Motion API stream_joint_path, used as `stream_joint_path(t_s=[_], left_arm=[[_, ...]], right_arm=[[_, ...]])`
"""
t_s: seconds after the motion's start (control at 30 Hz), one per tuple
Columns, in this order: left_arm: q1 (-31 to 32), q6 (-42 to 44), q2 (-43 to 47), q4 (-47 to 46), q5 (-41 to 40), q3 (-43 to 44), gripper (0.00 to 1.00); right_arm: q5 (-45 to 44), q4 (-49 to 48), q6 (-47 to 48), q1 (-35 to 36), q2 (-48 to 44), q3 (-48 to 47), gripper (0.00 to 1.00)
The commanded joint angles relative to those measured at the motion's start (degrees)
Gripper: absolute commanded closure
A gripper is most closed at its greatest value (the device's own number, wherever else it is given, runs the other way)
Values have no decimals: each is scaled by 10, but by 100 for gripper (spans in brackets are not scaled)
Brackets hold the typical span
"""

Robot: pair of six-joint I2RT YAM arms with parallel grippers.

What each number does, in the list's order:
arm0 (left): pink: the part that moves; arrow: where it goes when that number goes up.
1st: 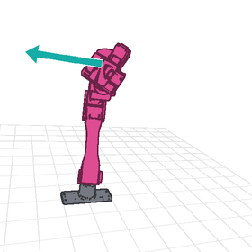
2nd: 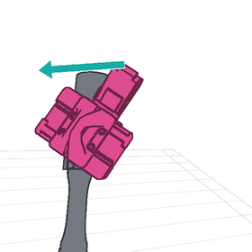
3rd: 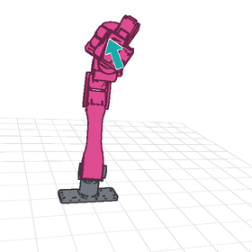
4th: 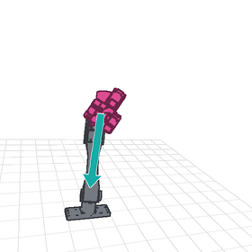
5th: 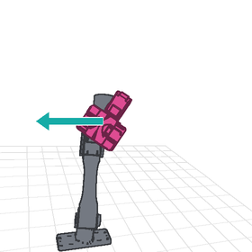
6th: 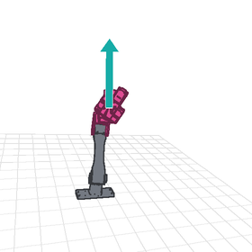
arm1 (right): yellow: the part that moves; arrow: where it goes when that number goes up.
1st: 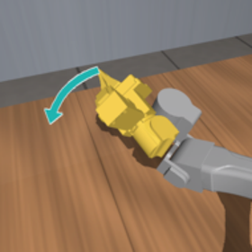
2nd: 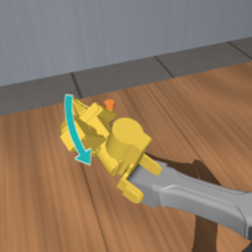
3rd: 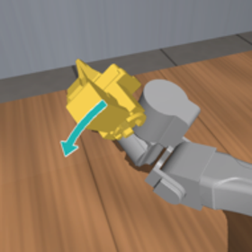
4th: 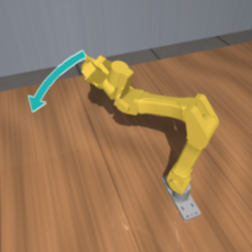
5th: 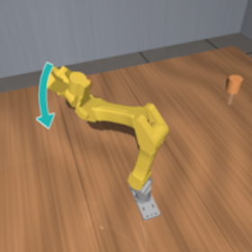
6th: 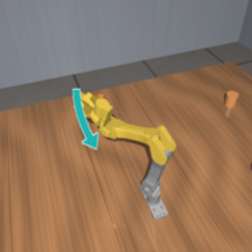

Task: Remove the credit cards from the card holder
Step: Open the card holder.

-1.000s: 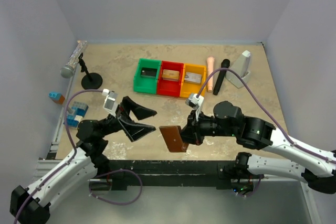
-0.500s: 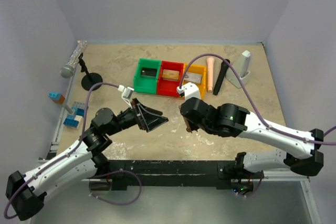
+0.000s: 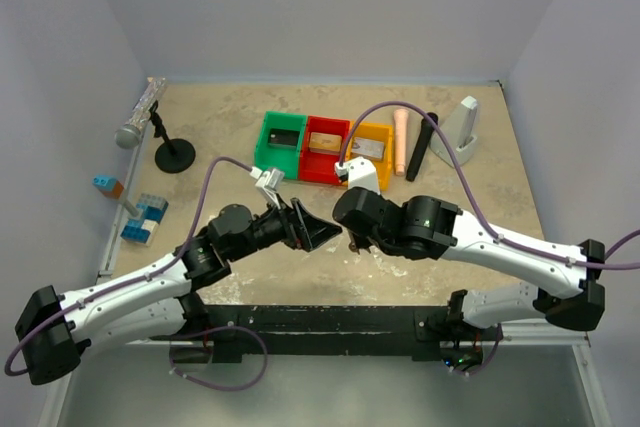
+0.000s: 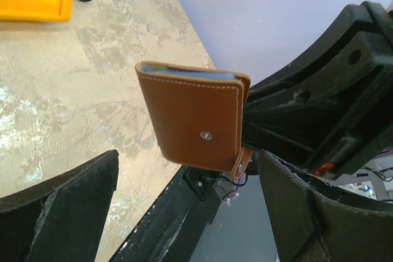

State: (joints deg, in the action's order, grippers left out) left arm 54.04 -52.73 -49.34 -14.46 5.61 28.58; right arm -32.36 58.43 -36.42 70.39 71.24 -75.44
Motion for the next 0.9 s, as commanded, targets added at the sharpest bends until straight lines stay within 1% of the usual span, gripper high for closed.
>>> stream_joint_path(t_s=[0.0,0.17,0.2,0.33,0.47,0.57,0.67,0.83,0.87], left_arm=[[18,23,-8,-16,-44,40,0],[28,25,-25,-7,-53,53,0],[30,28,-29,-4,-70,56,0],[36,34,-42,30,-93,70,0],[40,39,-48,47,-112,79,5],[41,49,-60,80,-124,102,12],[42,56,-72,113,-134,119,22],[42,55,-72,144,-169,128,41],[42,54,-70,170,-175,129,45]], right_arm=[[8,-25,-26,4,1,-27,100],[21,-29,-26,4,6,-31,100],[21,-29,-26,4,7,-33,100],[26,-28,-24,4,4,-33,100],[32,-32,-20,6,6,-34,100],[31,-28,-11,12,14,-40,100],[22,-20,-6,19,21,-48,100],[0,-1,-5,24,25,-53,100],[-2,0,-5,24,23,-52,100]])
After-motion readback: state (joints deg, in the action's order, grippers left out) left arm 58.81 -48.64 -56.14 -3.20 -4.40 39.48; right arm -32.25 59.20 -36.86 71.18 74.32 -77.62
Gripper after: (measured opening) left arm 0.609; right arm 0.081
